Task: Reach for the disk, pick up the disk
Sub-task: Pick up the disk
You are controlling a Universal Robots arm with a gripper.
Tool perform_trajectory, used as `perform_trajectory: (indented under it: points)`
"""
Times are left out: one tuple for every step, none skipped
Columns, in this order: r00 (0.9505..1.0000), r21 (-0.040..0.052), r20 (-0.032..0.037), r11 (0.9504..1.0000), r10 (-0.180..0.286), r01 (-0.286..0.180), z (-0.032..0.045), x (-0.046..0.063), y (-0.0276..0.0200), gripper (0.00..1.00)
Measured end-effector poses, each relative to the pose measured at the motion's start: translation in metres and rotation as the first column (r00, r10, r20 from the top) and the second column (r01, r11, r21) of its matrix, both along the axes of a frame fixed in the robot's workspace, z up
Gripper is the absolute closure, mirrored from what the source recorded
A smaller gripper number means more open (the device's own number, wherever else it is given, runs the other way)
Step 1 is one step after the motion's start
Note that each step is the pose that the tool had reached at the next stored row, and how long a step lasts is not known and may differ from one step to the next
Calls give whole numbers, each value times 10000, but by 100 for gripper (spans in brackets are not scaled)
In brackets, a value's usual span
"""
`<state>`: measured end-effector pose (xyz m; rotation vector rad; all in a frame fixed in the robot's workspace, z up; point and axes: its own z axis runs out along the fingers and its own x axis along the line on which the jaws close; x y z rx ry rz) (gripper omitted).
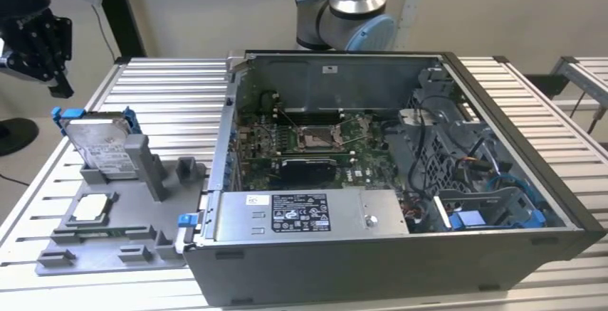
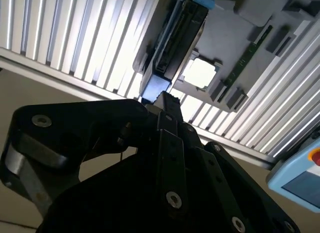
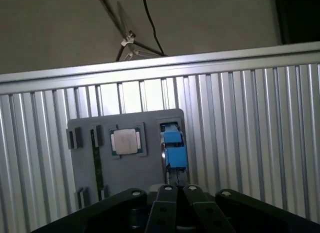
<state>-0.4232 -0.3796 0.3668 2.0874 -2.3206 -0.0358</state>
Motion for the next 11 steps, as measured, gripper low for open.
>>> perform_trajectory:
  points:
    - [10000, 0, 0, 10000, 23, -23, 0, 0, 0, 100]
    - [10000, 0, 1, 10000, 24, -24, 0, 0, 0, 100]
    - [10000, 0, 2, 10000, 26, -26, 0, 0, 0, 100]
    - [10000, 0, 2, 10000, 27, -27, 0, 0, 0, 100]
    - [10000, 0, 2, 10000, 27, -27, 0, -1, 0, 100]
    - [10000, 0, 2, 10000, 28, -28, 0, -1, 0, 100]
    - [10000, 0, 2, 10000, 29, -29, 0, -1, 0, 100]
    - [10000, 0, 2, 10000, 29, -29, 0, -1, 0, 0]
    - [10000, 0, 2, 10000, 31, -31, 0, -1, 0, 0]
    - [10000, 0, 2, 10000, 31, -31, 0, -1, 0, 0]
    - [10000, 0, 2, 10000, 32, -32, 0, -1, 0, 0]
